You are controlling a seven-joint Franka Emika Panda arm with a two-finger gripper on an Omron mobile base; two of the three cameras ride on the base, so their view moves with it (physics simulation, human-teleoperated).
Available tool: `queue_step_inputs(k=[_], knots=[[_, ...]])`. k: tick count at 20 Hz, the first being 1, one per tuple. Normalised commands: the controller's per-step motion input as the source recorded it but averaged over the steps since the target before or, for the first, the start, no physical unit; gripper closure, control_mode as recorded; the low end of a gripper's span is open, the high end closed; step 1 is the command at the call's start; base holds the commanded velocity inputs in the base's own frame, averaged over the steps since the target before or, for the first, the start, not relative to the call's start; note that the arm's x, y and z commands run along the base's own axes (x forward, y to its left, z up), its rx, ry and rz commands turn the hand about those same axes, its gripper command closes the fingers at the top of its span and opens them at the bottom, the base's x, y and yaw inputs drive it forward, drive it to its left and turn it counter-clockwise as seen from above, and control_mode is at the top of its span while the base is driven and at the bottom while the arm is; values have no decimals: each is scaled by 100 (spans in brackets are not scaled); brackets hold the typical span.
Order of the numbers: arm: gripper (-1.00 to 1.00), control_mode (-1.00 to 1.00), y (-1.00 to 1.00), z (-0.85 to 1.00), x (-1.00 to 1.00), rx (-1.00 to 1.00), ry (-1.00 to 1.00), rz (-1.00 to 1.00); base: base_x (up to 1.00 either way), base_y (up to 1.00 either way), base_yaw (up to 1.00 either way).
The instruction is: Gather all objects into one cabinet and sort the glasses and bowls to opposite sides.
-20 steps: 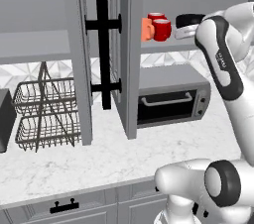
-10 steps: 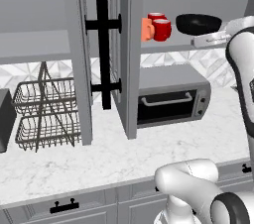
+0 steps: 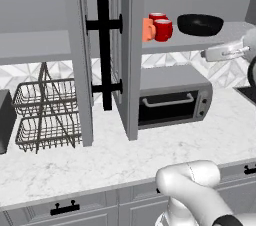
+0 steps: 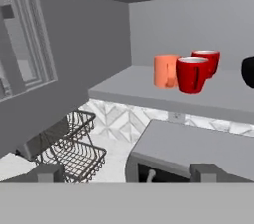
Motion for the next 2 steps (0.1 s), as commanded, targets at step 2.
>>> queue_step_inputs(k=[2], knots=[[-100, -100, 21, -3, -38, 0, 3, 0, 0, 0, 0]])
